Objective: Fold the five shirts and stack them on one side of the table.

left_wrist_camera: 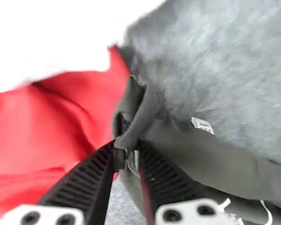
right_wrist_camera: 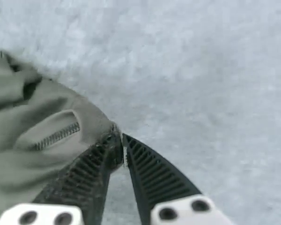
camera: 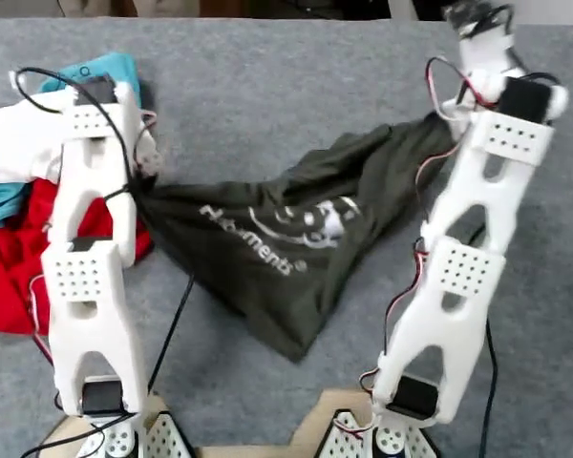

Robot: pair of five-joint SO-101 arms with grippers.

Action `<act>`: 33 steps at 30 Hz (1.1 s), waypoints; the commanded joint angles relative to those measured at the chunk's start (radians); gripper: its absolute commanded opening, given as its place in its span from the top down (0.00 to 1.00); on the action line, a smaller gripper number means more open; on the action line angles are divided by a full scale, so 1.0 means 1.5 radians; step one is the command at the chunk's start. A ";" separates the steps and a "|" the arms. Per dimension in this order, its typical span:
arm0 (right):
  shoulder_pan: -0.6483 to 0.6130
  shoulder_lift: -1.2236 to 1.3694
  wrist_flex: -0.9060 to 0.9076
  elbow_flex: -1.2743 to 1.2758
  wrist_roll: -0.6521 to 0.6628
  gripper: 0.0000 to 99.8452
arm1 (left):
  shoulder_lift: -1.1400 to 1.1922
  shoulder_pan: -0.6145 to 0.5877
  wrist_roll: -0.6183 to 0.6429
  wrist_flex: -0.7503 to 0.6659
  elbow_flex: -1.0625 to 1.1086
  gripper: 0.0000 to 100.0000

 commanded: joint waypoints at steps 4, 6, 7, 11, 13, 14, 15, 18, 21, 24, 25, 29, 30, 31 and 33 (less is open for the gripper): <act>0.032 -0.129 0.010 -0.024 0.007 1.00 | -0.114 -0.006 -0.007 0.012 -0.048 0.98; 0.056 -0.130 0.012 -0.022 0.008 1.00 | -0.121 -0.008 -0.007 0.012 -0.048 0.98; 0.073 -0.130 0.013 -0.011 0.009 1.00 | -0.122 -0.009 -0.007 0.012 -0.048 0.98; 0.139 -0.133 0.013 0.103 0.029 1.00 | -0.119 -0.007 -0.007 0.012 -0.048 0.98; 0.164 -0.137 0.013 0.196 0.040 1.00 | -0.115 -0.003 -0.007 0.012 -0.048 0.98; 0.176 -0.146 0.013 0.243 0.053 1.00 | -0.107 0.007 -0.006 0.011 -0.049 0.98; 0.188 -0.157 0.013 0.290 0.072 1.00 | -0.097 0.018 -0.005 0.011 -0.054 0.98; 0.217 -0.195 0.011 0.424 0.121 1.00 | -0.065 0.056 -0.004 0.010 -0.055 0.98; 0.236 -0.234 0.011 0.541 0.161 1.00 | -0.017 0.077 -0.004 0.006 -0.055 0.98; 0.247 -0.281 0.010 0.654 0.205 1.00 | 0.008 0.079 -0.006 0.007 -0.054 0.98; 0.251 -0.297 0.010 0.692 0.222 1.00 | 0.008 0.080 -0.008 0.007 -0.050 0.98; 0.267 -0.364 0.003 0.807 0.262 1.00 | 0.008 0.092 -0.029 0.007 -0.050 0.98; 0.272 -0.378 0.000 0.830 0.273 1.00 | 0.008 0.098 -0.037 0.008 -0.049 0.98; 0.273 -0.393 -0.006 0.855 0.285 1.00 | 0.008 0.101 -0.039 0.010 -0.049 0.98; 0.277 -0.419 -0.012 0.903 0.303 1.00 | 0.010 0.105 -0.046 0.010 -0.048 0.98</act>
